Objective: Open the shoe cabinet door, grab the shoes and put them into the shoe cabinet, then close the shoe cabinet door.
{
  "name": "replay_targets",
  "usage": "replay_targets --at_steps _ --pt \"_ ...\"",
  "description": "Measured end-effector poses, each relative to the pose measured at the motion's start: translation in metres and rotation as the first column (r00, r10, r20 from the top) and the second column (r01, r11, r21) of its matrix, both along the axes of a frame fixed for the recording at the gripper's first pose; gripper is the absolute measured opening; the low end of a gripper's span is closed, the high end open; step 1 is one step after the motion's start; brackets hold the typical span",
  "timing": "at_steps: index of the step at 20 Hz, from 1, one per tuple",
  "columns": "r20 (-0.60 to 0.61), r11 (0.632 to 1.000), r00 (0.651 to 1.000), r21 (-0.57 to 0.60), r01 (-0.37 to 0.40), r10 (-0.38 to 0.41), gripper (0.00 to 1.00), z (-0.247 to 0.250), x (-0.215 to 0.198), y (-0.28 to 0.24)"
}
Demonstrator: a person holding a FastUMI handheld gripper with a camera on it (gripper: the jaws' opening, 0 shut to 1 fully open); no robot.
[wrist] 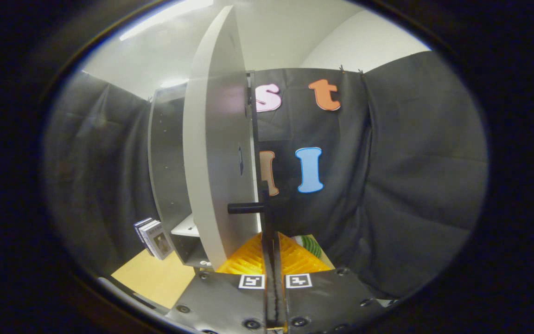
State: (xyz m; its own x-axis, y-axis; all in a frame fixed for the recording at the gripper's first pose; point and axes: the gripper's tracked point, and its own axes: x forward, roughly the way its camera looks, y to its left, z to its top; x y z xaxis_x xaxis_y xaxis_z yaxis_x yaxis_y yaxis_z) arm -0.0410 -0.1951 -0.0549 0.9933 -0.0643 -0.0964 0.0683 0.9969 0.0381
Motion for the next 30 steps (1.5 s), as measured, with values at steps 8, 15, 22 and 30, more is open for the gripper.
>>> replay_targets --at_steps 8,15,22,30 --pt "-0.003 0.999 0.999 0.027 -0.043 0.043 0.05 0.001 -0.003 -0.016" --pt "0.011 0.998 0.998 0.002 -0.061 0.061 0.03 0.004 -0.040 -0.004" --pt "0.024 0.994 0.994 -0.017 -0.110 0.110 0.27 0.000 -0.076 0.057" --pt "-0.127 0.981 0.973 0.056 -0.185 0.191 0.46 -0.071 -0.048 0.169"
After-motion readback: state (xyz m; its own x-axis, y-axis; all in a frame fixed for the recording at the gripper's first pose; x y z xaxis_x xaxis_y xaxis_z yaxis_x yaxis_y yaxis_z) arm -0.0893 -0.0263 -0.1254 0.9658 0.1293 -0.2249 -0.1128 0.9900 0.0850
